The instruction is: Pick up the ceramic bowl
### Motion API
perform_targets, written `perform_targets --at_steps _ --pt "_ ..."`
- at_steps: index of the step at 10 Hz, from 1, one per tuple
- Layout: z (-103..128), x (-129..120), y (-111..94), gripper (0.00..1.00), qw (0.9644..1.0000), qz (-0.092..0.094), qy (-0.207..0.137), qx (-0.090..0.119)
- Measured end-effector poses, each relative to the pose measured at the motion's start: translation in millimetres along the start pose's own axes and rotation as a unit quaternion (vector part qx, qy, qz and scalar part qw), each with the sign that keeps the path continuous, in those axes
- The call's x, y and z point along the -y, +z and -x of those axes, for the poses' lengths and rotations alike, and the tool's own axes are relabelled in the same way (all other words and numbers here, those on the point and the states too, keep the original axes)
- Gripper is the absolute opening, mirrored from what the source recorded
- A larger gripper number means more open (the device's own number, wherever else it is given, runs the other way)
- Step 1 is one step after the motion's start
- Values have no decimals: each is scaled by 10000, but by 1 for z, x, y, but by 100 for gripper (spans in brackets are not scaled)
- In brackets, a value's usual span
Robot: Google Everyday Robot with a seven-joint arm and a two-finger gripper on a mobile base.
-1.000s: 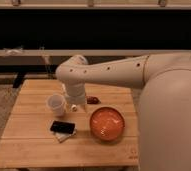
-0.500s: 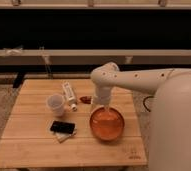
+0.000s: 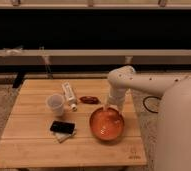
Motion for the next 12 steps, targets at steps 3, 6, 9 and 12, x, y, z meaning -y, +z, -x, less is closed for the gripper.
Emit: perform_targets --at_steps 3,6,9,12 --pt "-2 20 2 65 9999 -75 147 25" --pt "-8 35 5 65 9998 -117 174 43" --pt "-14 46 11 65 9998 -114 174 49" --pt "-18 55 20 65 9996 -99 268 18"
